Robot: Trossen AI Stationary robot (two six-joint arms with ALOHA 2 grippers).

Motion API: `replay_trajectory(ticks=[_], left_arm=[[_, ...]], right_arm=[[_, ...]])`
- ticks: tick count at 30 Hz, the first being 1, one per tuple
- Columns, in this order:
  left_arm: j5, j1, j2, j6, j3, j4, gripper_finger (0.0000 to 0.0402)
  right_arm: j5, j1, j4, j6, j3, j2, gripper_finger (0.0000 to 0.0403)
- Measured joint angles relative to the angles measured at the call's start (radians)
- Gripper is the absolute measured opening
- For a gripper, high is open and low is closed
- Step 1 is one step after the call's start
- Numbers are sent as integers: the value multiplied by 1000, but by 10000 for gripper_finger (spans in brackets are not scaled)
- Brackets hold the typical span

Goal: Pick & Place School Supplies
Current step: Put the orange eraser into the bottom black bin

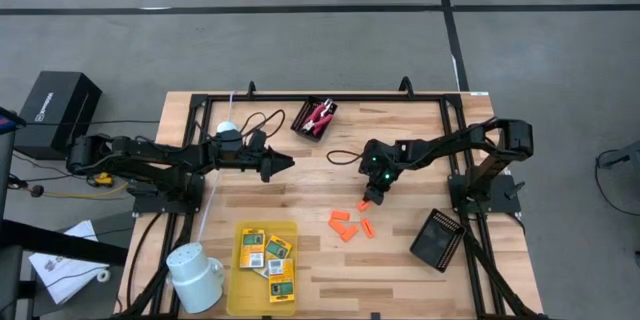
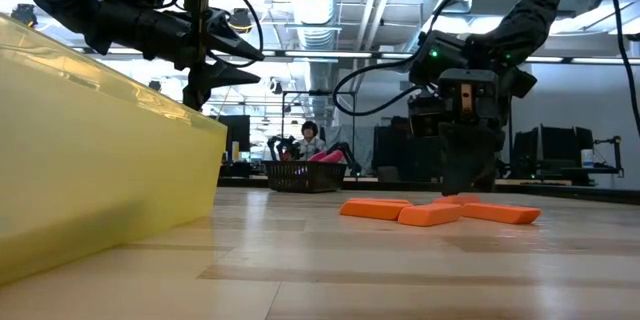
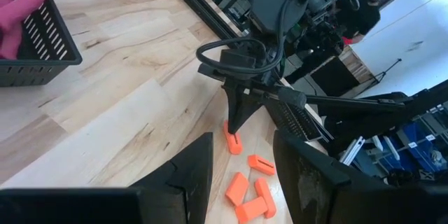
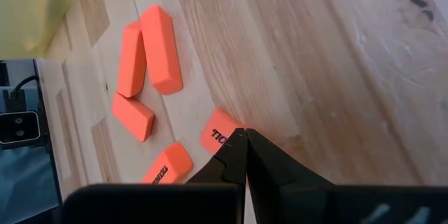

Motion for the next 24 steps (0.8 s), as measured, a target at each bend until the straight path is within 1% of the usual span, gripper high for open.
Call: replay_trajectory(ticks=[11,24], left_arm=[[-5,0,0,0,0,-6,145],[-4,0,0,0,0,-8,145]], right_arm=[[4,0,0,0,0,0,0],[18,-41,-2,-8,0,1,0]])
